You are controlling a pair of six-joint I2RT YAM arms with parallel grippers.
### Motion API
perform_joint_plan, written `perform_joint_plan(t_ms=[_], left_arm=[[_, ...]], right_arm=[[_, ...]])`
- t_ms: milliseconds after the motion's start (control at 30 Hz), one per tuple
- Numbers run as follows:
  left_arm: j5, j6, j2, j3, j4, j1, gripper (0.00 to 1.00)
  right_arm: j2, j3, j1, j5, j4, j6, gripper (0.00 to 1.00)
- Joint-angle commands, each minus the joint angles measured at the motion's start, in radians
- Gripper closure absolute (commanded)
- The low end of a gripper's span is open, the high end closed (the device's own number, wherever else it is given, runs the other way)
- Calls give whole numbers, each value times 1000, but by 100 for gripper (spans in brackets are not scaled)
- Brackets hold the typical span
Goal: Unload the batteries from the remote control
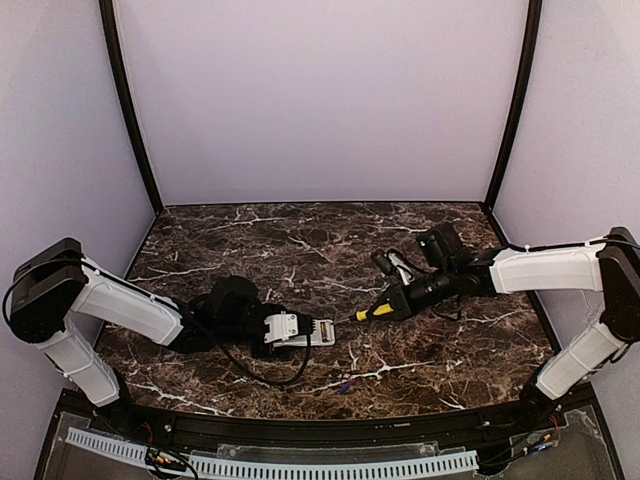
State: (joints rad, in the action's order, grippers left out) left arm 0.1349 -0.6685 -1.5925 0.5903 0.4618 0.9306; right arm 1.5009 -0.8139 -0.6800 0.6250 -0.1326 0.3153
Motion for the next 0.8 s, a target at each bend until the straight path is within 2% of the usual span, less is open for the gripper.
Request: perform_joint_plan(t_ms=[0,267,767], left_arm=[[31,18,-4,34,-12,5,100],[34,23,-10,38,-10,4,100],[59,29,-28,49,-21,5,100]], right_arm=[[-25,15,7,-12,-9,-8,100],[33,15,7,53,46,8,100],[87,4,6,75,107,21,100]])
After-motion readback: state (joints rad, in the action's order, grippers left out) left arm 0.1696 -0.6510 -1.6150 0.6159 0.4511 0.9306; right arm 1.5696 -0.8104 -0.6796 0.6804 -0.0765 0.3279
